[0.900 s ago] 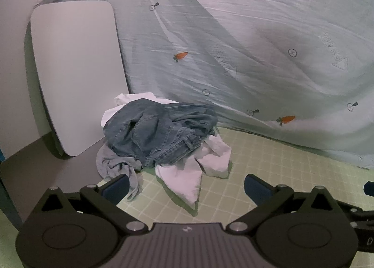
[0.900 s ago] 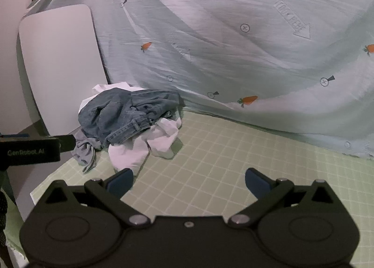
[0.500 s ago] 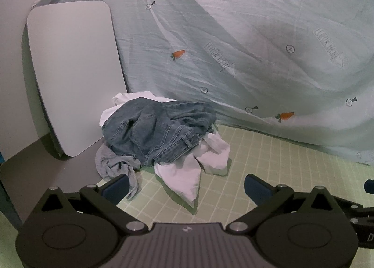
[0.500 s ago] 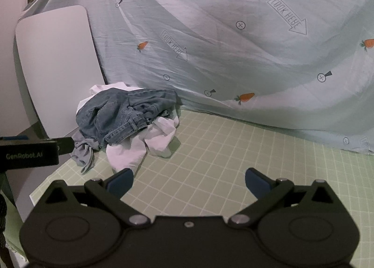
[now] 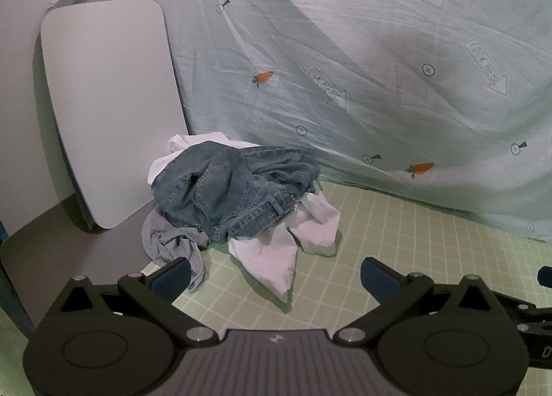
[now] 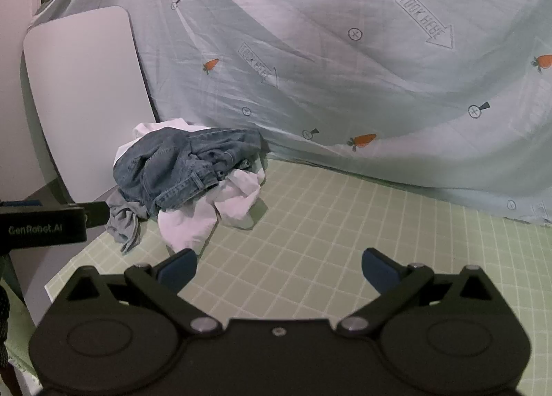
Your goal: Fold clothes
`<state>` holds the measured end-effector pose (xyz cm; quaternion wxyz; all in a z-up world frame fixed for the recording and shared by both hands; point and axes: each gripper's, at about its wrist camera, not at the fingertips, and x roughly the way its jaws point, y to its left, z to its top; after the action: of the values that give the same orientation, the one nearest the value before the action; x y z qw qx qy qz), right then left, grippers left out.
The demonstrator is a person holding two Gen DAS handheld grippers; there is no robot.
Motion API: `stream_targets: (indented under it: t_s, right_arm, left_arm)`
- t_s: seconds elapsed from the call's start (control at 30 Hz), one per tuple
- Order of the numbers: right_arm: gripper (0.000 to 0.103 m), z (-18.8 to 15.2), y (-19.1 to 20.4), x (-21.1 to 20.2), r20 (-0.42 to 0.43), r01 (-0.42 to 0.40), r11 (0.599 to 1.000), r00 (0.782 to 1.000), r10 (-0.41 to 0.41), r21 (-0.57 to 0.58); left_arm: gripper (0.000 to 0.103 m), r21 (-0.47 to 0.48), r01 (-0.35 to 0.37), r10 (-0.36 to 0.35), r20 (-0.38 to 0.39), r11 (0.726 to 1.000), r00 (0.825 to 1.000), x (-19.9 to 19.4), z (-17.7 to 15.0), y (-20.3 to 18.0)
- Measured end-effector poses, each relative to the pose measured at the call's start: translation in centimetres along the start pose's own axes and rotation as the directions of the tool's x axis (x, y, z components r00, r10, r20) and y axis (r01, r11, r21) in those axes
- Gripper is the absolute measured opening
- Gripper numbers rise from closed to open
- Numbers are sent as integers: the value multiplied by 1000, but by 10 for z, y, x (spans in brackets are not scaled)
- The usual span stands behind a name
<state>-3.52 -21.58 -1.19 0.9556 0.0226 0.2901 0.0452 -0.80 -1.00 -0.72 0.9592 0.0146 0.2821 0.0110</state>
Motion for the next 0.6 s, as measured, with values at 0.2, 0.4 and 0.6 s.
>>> stream_targets:
  t_s: [0.2,0.4,0.6]
  right_arm:
    - [103,-2,1,-2,2,2,1000,1000,-2,3]
    - [103,0,-1,-3,1,-3,1000,1000,3,5]
    - [103,1,-3,-4,2,-1,1000,1000,0,10]
  left_arm:
    - [103,1,-3,3,0,1000,1000,-2,0,0]
    - [103,6,-5,5,1,1000,1000,-4,1,-1]
    - [103,12,1,-1,-2,1000,1000,-5,3,2]
